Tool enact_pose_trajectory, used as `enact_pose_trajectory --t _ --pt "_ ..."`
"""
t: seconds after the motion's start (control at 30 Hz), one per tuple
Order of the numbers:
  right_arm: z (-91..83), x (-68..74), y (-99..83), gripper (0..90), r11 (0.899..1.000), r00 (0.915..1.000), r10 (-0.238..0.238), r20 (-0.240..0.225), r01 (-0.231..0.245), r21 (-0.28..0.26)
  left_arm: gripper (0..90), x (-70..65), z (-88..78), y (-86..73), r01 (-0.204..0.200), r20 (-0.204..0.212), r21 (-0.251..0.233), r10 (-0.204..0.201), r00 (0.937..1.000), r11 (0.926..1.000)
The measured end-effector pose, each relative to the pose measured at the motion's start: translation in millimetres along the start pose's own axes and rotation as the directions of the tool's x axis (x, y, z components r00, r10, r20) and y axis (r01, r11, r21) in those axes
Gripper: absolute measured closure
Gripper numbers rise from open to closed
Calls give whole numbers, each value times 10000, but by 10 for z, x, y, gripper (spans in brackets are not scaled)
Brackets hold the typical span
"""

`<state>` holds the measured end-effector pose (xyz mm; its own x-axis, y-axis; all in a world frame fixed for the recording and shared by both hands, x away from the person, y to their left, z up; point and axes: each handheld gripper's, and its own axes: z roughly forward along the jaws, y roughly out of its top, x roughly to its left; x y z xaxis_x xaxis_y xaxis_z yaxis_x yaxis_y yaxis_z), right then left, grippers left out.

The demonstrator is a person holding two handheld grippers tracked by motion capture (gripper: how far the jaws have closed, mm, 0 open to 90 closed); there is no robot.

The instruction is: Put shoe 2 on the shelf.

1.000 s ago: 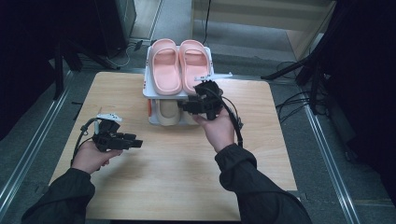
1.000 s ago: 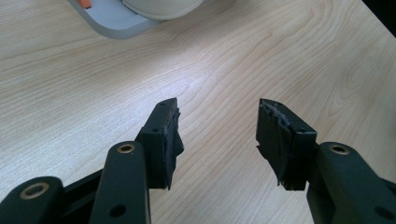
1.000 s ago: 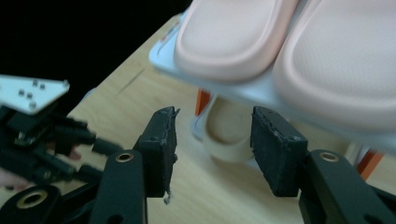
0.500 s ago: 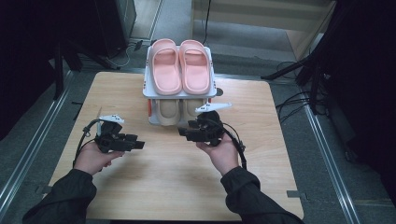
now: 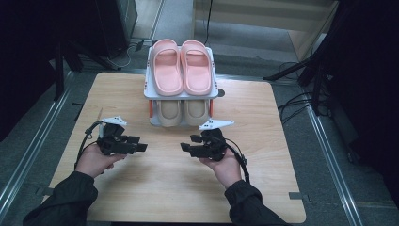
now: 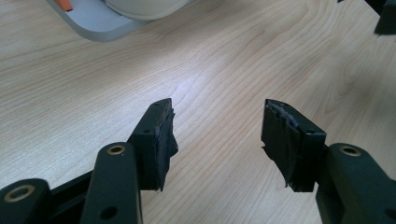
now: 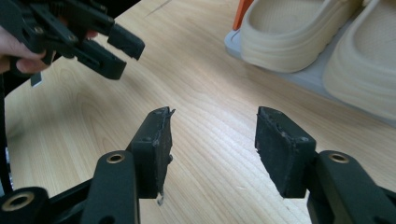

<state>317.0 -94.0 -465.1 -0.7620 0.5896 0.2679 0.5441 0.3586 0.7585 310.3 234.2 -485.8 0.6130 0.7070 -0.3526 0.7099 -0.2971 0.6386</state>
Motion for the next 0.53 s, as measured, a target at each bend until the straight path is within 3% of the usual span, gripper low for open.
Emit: enact_pose_trajectory --t 0.23,0.43,0.53 --pt "36 2 -112 441 9995 9994 -310 -123 310 -15 416 -38 34 10 -271 -53 140 272 9996 9995" --pt "18 -50 -210 378 9962 9970 -723 -270 735 463 378 -86 126 11 -576 49 527 575 9983 9969" --pt "10 -70 -249 379 9961 9968 -753 -254 763 442 353 -115 168 12 -599 13 554 599 9982 9967"
